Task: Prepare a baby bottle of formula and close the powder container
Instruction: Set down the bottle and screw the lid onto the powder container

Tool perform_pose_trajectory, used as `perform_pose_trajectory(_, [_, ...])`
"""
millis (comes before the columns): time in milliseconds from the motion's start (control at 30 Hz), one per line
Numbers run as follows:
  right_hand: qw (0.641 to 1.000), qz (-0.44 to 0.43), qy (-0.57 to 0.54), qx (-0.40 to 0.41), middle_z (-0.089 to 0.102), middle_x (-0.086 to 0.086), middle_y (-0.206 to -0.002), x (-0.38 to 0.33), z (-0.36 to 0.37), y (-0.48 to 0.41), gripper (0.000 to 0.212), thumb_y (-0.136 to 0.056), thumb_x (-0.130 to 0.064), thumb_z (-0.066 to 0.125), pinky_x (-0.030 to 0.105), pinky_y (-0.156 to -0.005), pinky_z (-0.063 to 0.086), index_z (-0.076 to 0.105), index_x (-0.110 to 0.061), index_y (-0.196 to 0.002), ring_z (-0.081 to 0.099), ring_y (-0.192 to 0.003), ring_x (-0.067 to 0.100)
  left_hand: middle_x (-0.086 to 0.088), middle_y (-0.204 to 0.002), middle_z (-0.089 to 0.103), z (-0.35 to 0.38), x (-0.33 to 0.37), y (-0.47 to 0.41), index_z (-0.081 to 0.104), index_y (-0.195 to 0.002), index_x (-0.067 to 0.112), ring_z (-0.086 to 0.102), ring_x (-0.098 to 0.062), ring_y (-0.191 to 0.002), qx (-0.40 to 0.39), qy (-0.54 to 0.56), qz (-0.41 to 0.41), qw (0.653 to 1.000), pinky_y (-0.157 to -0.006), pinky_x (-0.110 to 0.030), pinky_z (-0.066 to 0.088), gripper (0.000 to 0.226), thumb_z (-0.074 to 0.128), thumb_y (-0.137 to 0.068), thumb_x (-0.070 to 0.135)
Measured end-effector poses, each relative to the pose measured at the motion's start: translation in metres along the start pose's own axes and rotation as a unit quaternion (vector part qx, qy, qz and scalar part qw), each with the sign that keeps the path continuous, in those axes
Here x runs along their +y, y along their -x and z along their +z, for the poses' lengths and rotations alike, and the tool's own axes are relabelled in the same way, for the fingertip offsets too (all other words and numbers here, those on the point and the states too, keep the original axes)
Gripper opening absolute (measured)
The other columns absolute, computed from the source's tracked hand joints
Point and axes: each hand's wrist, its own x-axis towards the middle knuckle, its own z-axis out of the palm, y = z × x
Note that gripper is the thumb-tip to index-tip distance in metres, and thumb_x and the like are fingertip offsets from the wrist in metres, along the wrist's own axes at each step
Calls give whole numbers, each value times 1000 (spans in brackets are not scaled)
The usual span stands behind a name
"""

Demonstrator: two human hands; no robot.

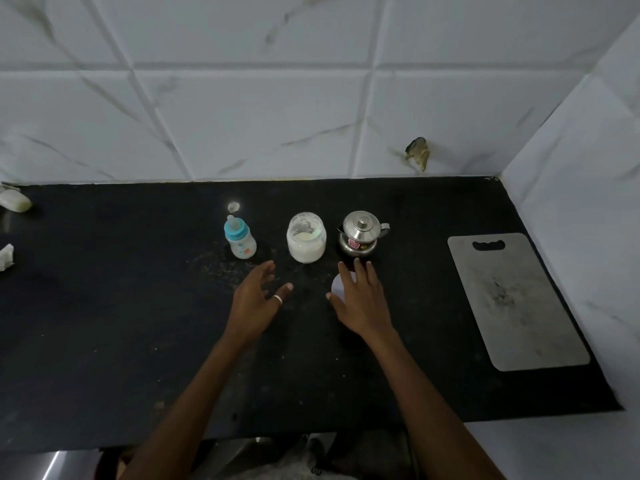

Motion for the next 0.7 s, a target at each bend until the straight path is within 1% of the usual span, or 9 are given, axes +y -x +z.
perform_pose_trajectory(100, [999,2,20,-29,11,13,-170,0,3,-5,77,-99,-56,52,49,-122,22,19,-25,-161,2,-157,35,-4,-151,56,-1,-1,1,46,-153,13,56,-16,-134,6,0,-9,1000,-99,-21,46,72,79,-91,26])
perform_pose_trajectory(200, [998,7,38,-55,12,12,-170,-1,5,-9,74,-99,-52,55,50,-120,25,22,-26,-160,5,-156,36,-4,-151,56,-2,-1,2,45,-154,12,56,-16,-135,7,-3,-10,1000,-100,-22,46,72,79,-91,25])
perform_pose_trajectory(300, [996,11,47,-69,16,12,-169,-1,6,-10,70,-99,-45,58,49,-117,31,26,-26,-159,14,-153,37,-4,-151,56,-1,-2,2,45,-154,12,56,-17,-135,7,-4,-13,1000,-101,-23,46,72,78,-91,25])
perform_pose_trajectory(400, [996,13,51,-77,19,11,-167,0,5,-11,70,-98,-42,61,47,-115,34,27,-28,-158,24,-148,37,-5,-151,56,0,-2,2,45,-154,12,56,-17,-135,5,-2,-15,1000,-102,-24,46,72,78,-91,25])
perform_pose_trajectory(500, [995,19,46,-89,20,9,-166,-1,3,-13,71,-98,-41,63,46,-112,38,27,-29,-158,32,-141,36,-5,-150,57,2,-3,1,44,-154,13,55,-16,-136,1,11,-23,1000,-103,-24,45,73,79,-91,25])
perform_pose_trajectory(600, [994,25,35,-101,26,8,-163,-3,-3,-14,69,-98,-39,63,45,-109,40,30,-28,-157,35,-137,35,-5,-150,57,2,-4,0,44,-154,14,55,-16,-136,-4,19,-23,1000,-103,-24,45,74,79,-90,25])
perform_pose_trajectory(700, [995,33,-21,-97,32,6,-160,-7,-16,-15,68,-97,-38,63,45,-110,40,32,-26,-157,35,-138,35,-3,-150,58,1,-3,-2,45,-153,16,54,-10,-133,-5,23,-18,1000,-102,-23,44,72,79,-91,26])
